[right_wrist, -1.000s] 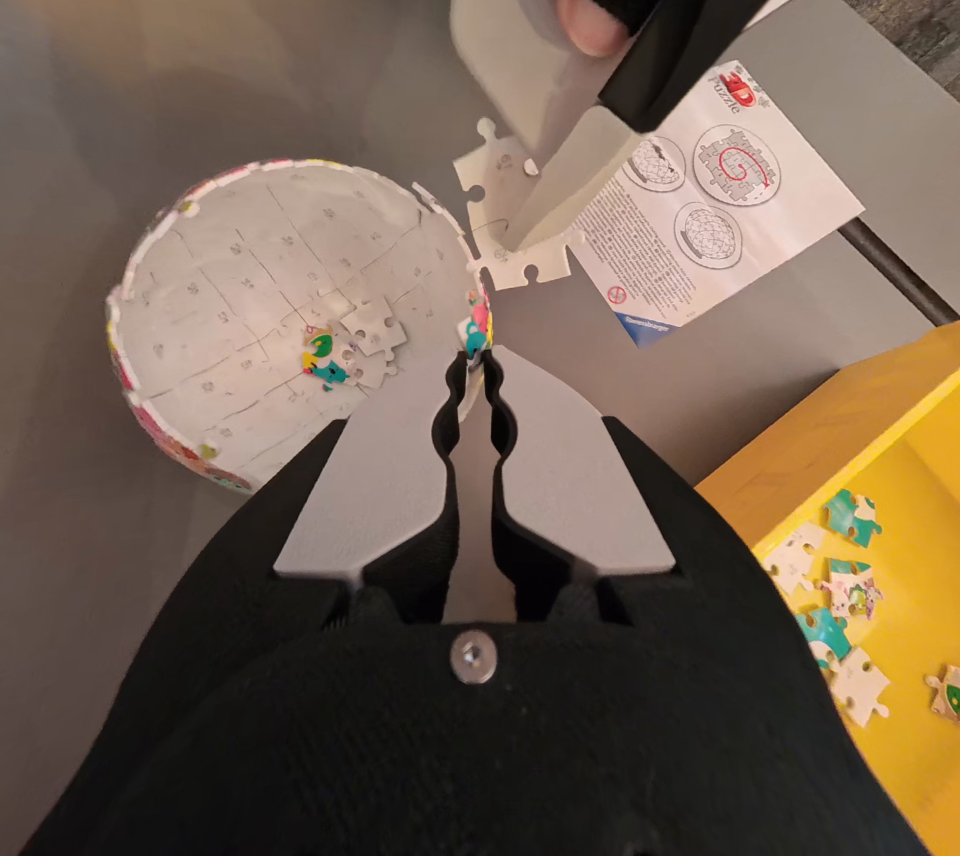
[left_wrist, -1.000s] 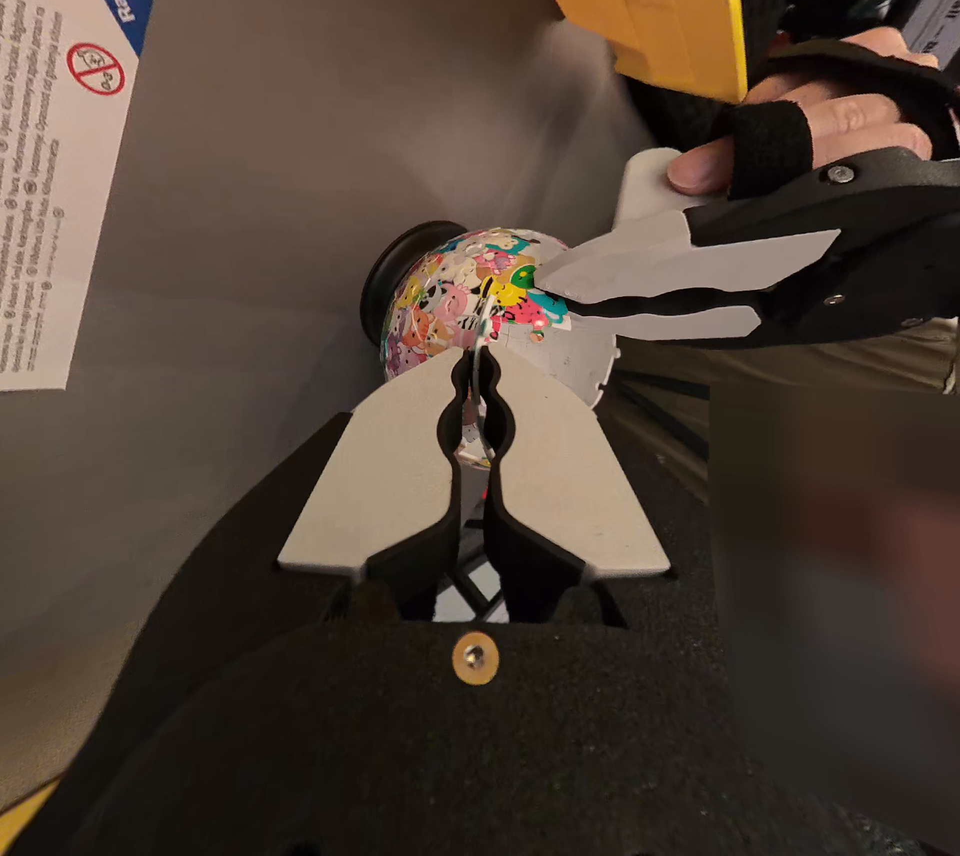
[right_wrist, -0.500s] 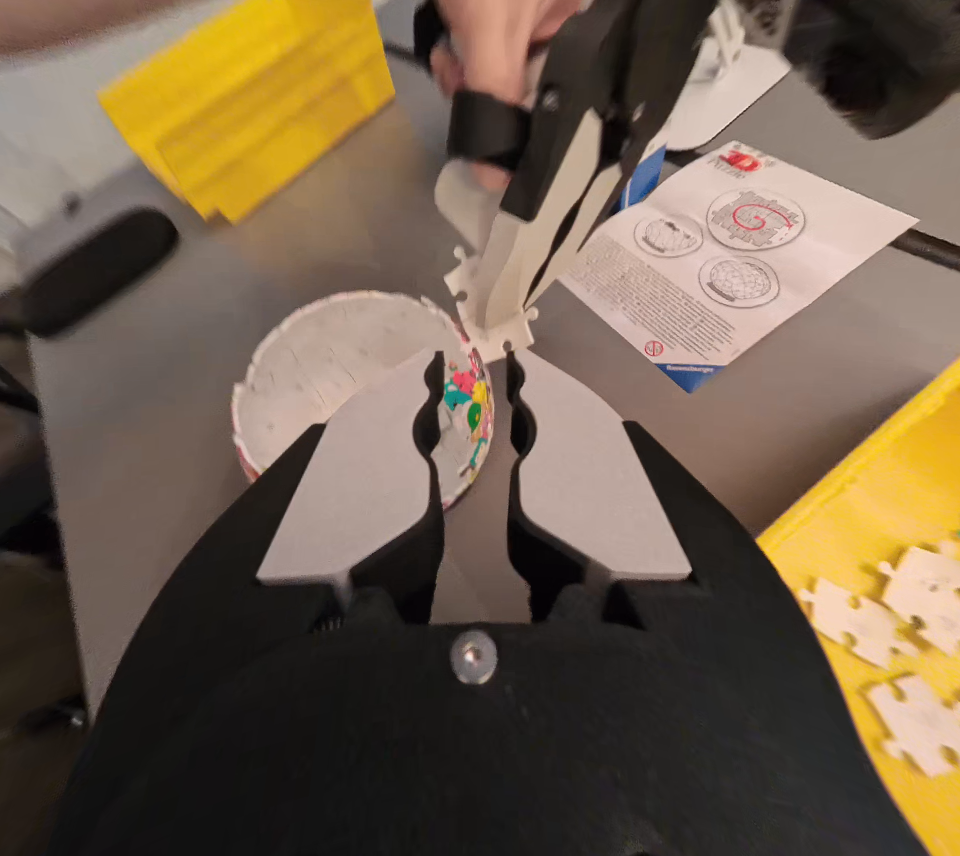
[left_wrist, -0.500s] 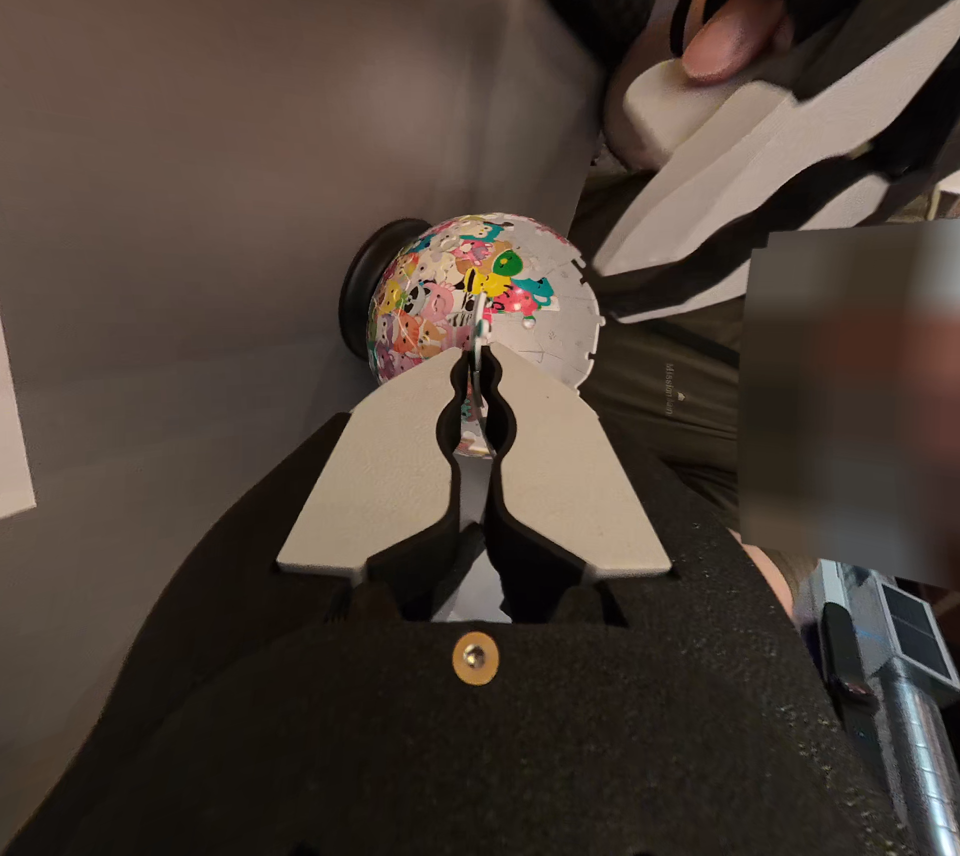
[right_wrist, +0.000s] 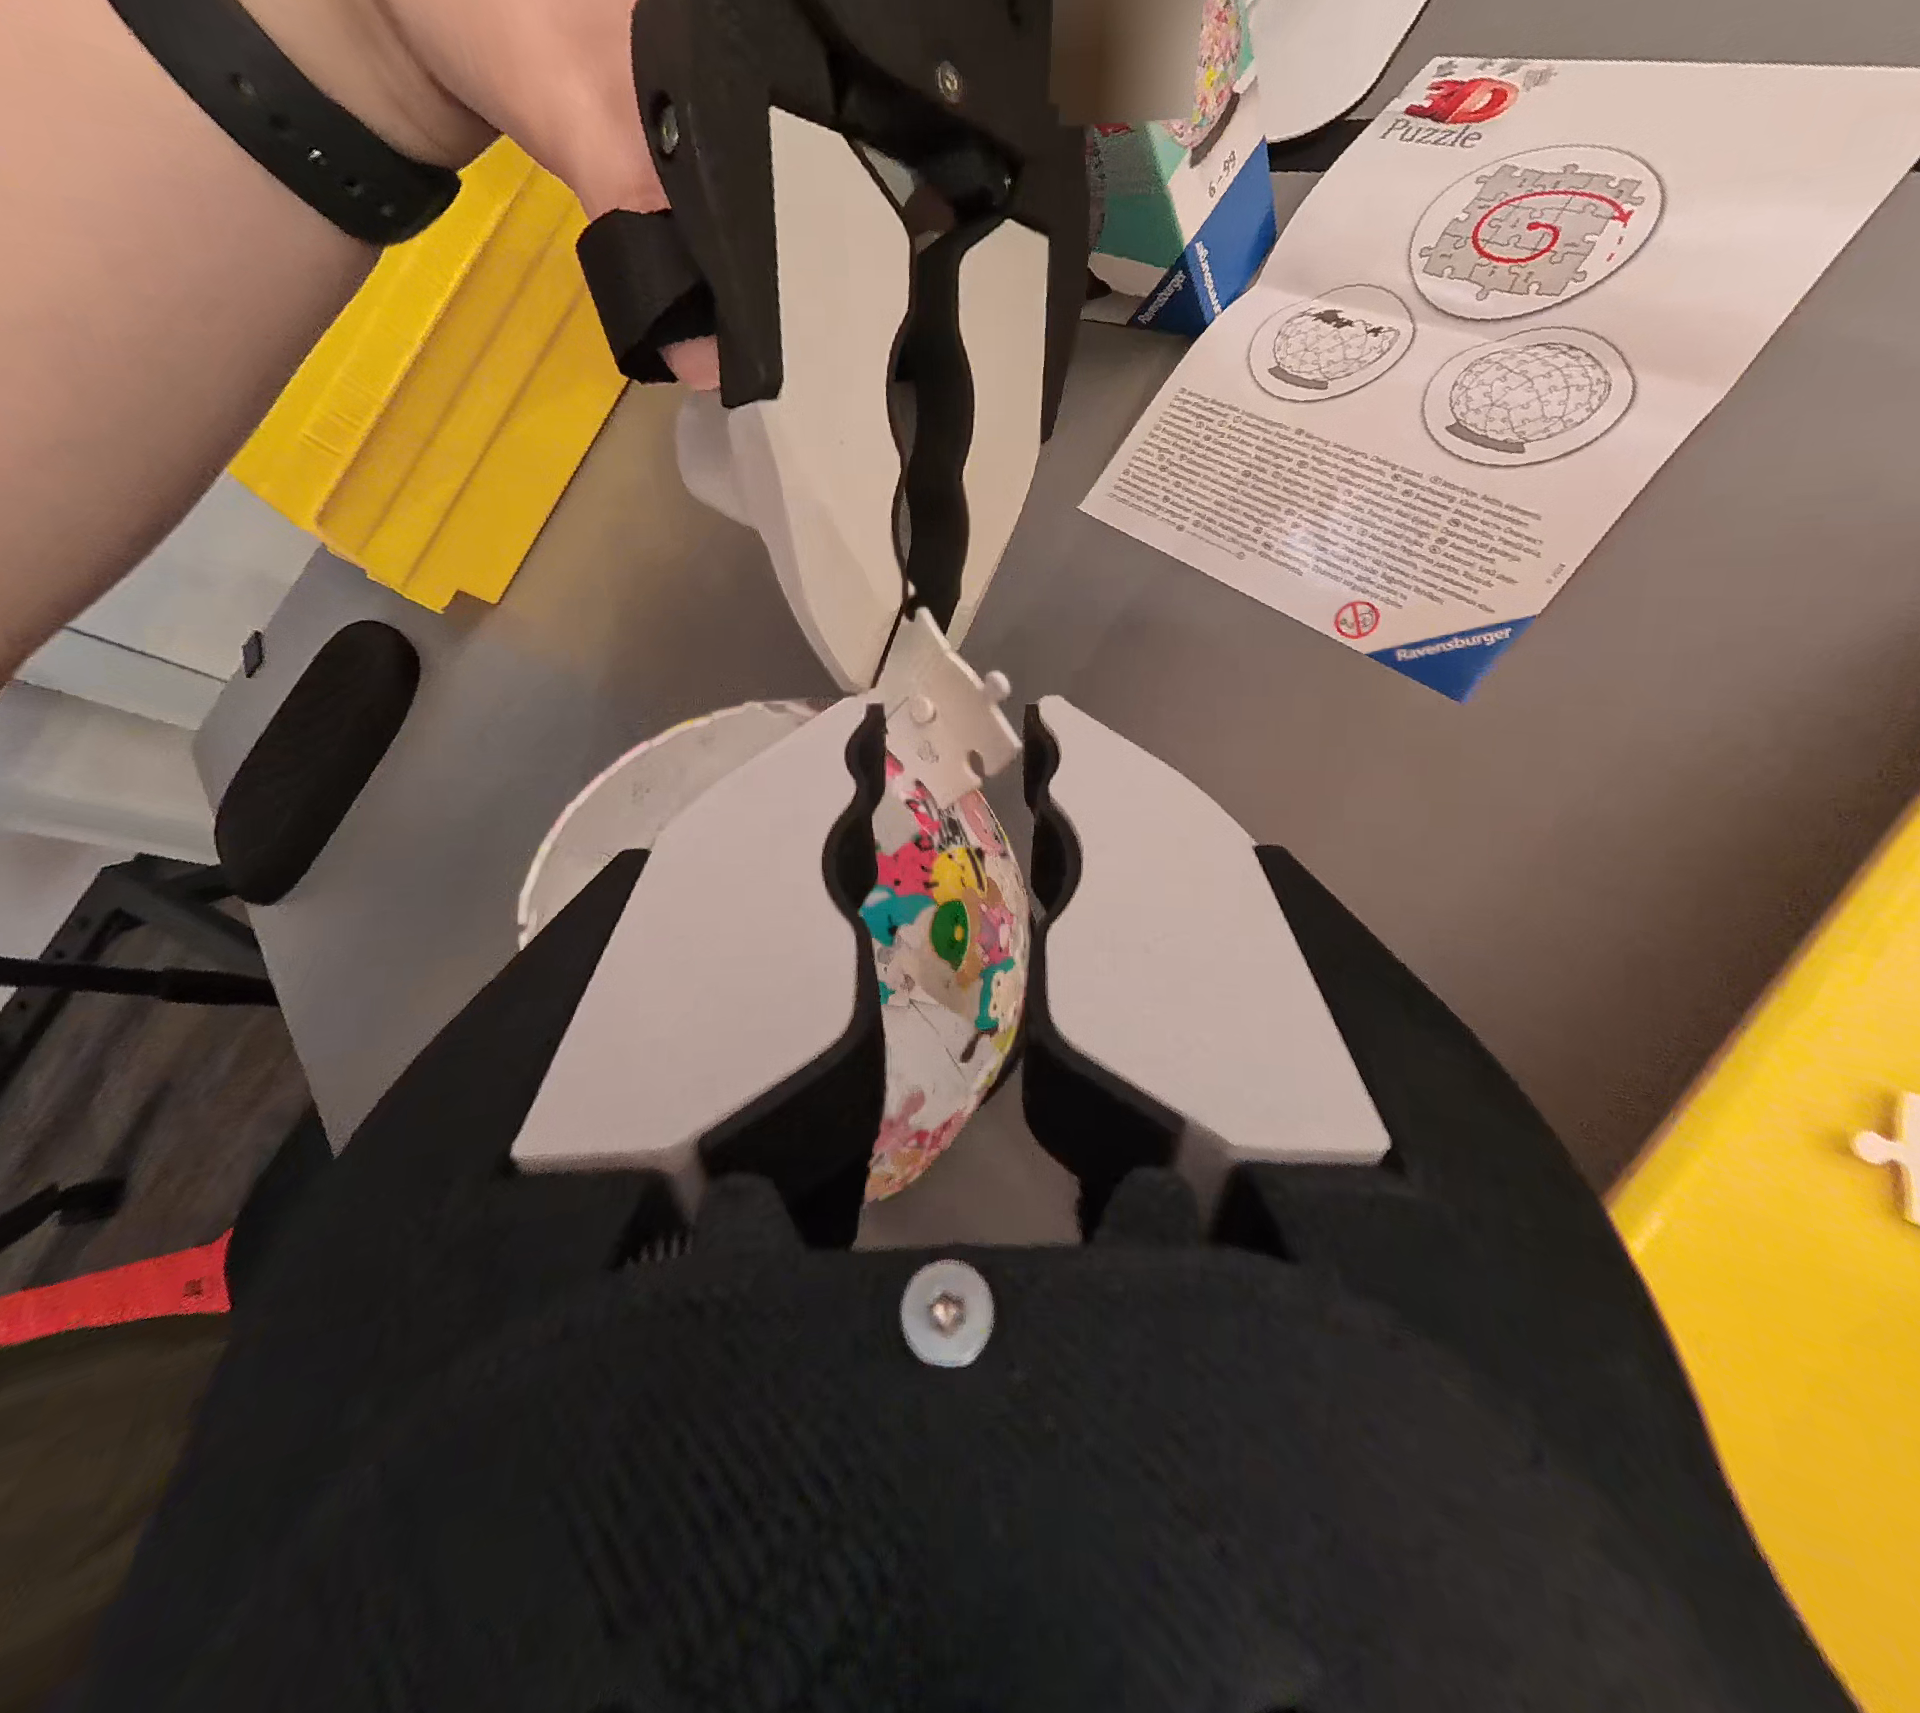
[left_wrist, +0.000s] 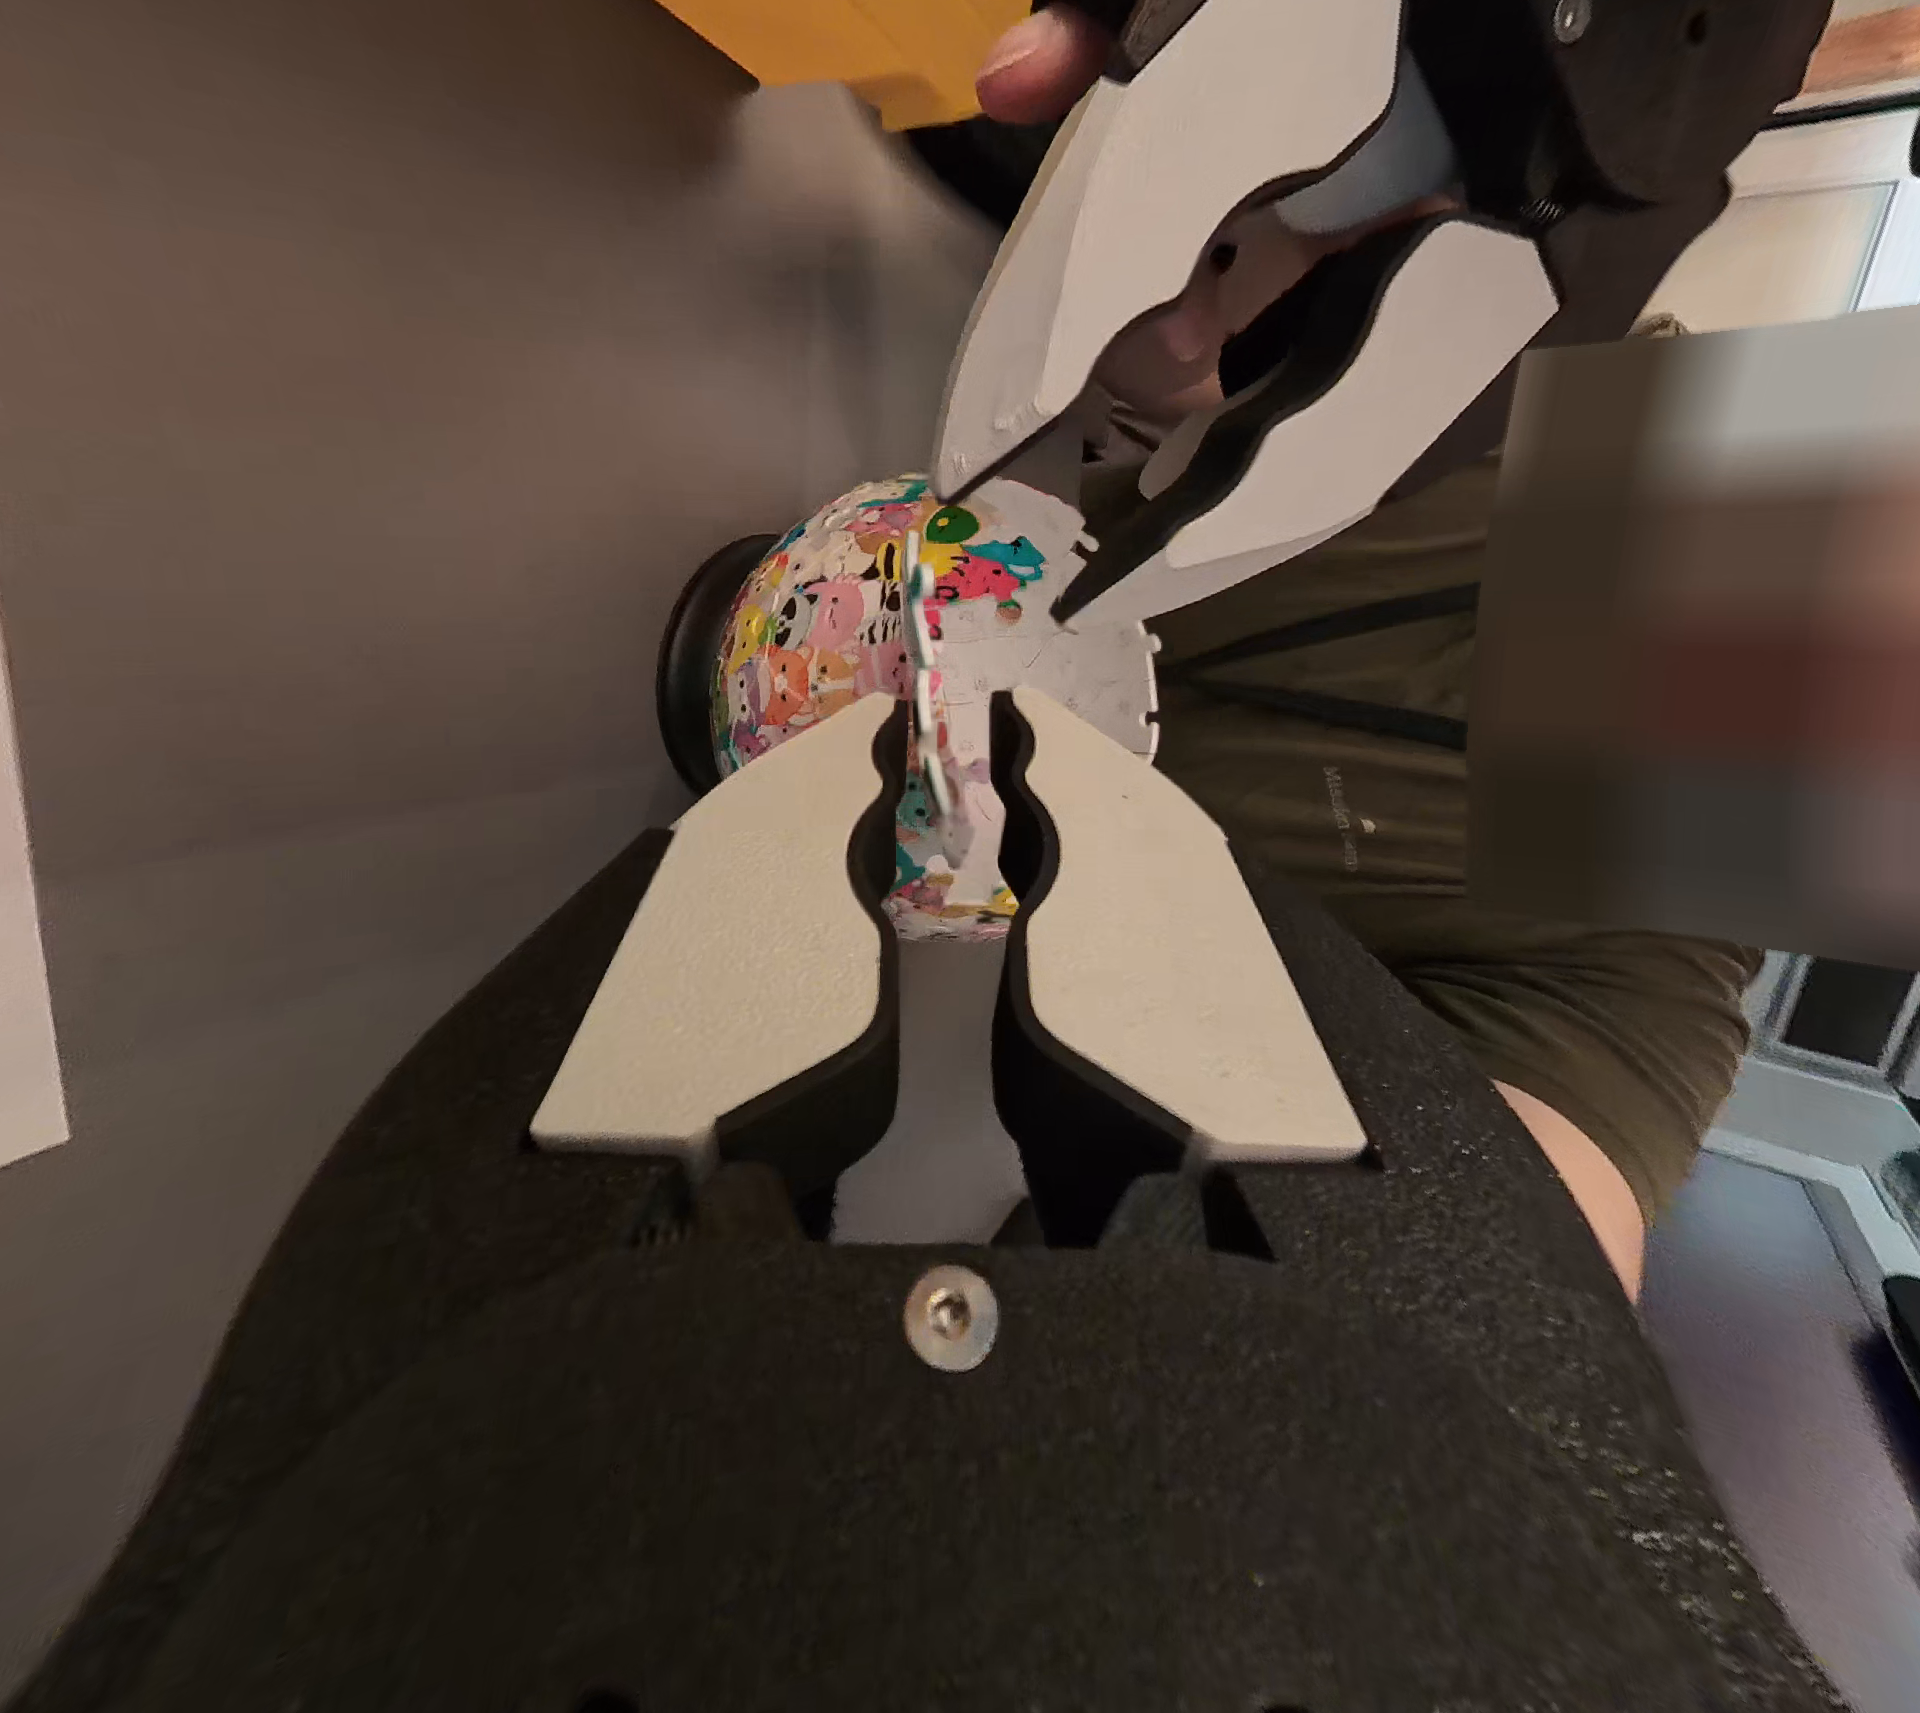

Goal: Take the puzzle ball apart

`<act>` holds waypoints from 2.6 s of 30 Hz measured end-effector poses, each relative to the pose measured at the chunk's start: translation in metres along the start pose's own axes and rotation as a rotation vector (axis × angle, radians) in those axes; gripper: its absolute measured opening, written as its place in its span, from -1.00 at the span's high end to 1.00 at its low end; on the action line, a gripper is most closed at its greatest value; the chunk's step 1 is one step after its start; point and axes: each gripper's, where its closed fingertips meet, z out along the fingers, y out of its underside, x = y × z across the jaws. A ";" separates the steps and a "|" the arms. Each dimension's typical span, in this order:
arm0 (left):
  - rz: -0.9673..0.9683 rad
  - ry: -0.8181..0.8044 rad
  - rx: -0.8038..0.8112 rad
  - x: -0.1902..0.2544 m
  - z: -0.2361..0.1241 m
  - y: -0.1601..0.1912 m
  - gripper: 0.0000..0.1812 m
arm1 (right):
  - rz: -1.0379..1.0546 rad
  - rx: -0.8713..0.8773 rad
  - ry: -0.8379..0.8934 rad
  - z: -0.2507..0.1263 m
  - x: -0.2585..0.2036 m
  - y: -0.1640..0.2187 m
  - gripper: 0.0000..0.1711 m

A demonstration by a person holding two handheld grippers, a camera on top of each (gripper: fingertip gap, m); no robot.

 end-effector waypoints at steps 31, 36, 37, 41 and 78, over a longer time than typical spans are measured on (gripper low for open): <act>0.290 -0.193 0.706 -0.005 -0.016 0.001 0.71 | 0.078 0.246 0.050 0.005 0.016 0.003 0.68; 0.300 -0.083 0.699 -0.008 -0.008 0.002 0.79 | 0.171 0.288 -0.048 0.004 0.007 0.000 0.67; 0.315 -0.047 0.714 -0.005 -0.009 0.001 0.82 | 0.171 0.289 -0.042 0.005 0.008 0.000 0.67; 0.363 0.012 0.739 -0.002 -0.010 0.002 0.90 | 0.175 0.229 -0.053 0.013 0.006 0.009 0.67; 0.476 0.122 0.711 -0.005 -0.001 0.003 0.97 | 0.246 0.122 -0.090 0.009 -0.008 0.014 0.97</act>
